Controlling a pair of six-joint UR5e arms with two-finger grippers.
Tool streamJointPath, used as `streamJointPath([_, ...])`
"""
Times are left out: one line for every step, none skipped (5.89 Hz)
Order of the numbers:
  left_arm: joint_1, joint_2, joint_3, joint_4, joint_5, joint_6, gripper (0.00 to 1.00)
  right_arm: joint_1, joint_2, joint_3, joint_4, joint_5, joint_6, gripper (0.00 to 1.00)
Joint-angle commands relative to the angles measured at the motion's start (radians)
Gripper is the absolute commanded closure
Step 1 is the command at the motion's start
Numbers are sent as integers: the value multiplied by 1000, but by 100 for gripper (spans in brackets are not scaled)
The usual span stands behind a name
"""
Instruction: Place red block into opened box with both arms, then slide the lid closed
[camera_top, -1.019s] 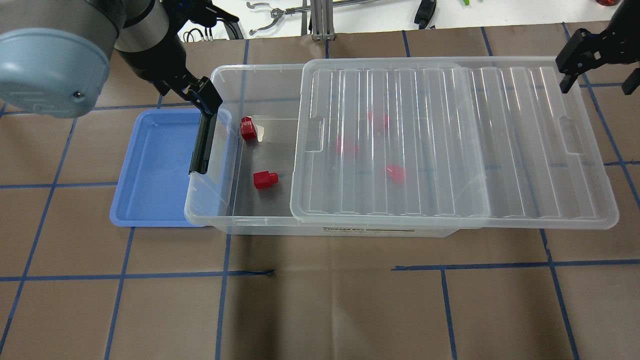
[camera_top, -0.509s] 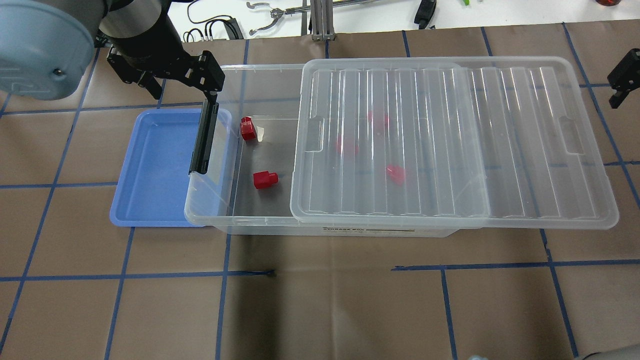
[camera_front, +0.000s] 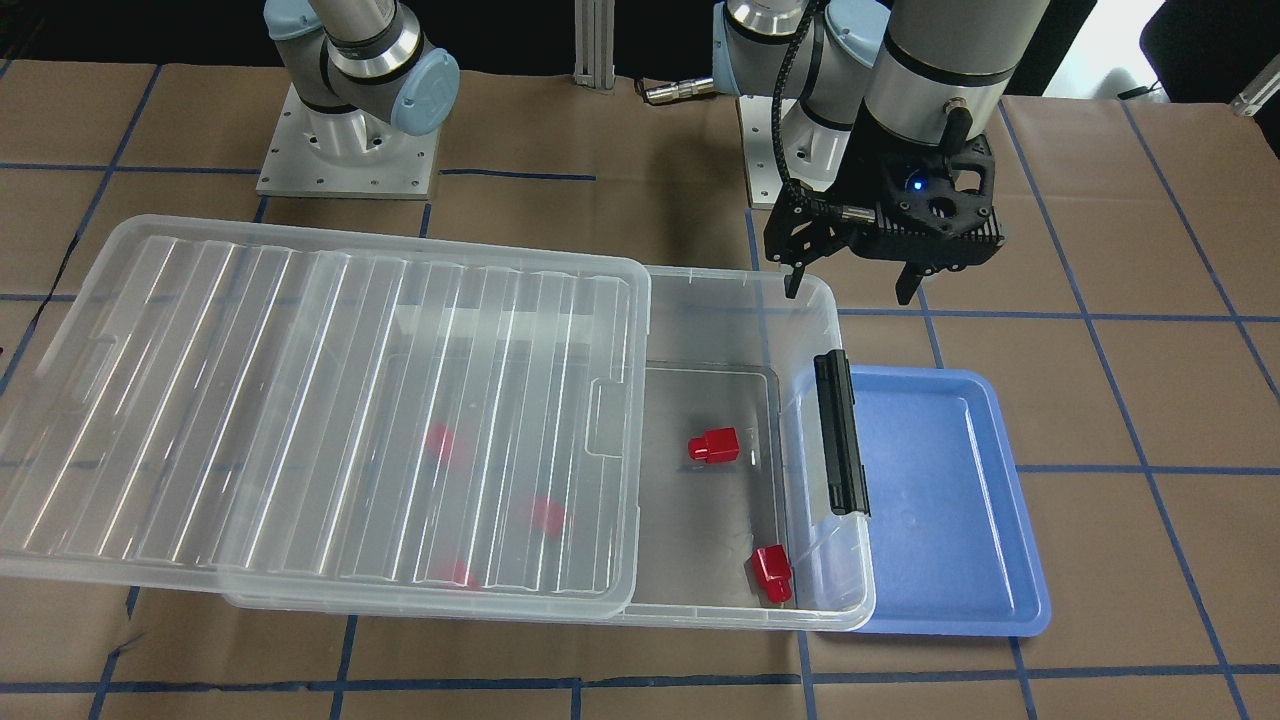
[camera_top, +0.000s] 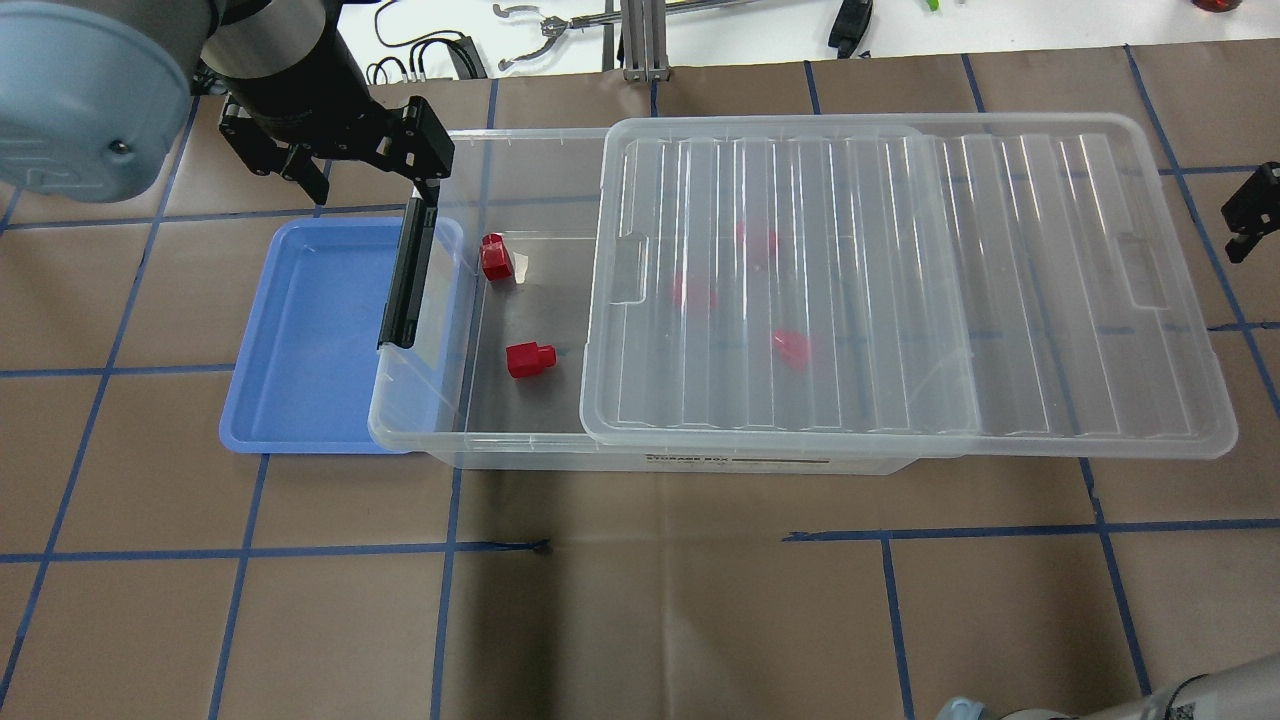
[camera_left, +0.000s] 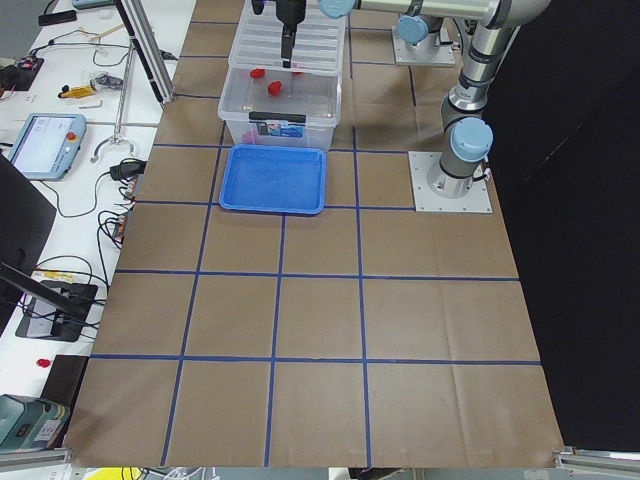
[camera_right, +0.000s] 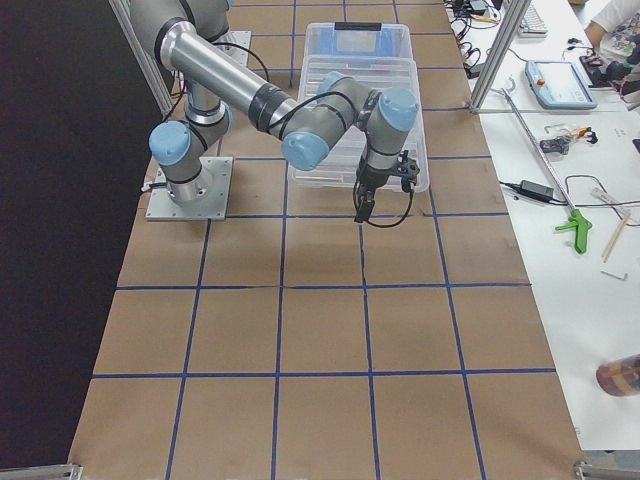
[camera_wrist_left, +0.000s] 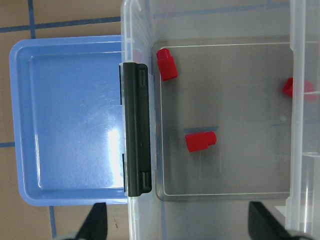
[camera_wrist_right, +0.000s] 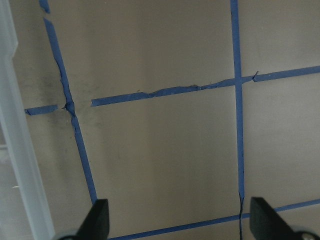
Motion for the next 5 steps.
streamJointPath([0, -1, -8, 2, 3, 5, 2, -2, -7, 32, -9, 8, 3, 0])
streamJointPath([3, -4, -1, 3, 0, 8, 2, 0, -7, 32, -7, 13, 2, 0])
streamJointPath([4, -7, 5, 3, -1, 10, 2, 0, -9, 34, -1, 14, 3, 0])
streamJointPath([3, -7, 1, 3, 0, 10, 2, 5, -9, 34, -1, 16, 3, 0])
streamJointPath([4, -10, 7, 5, 0, 10, 2, 9, -10, 37, 3, 29, 5, 0])
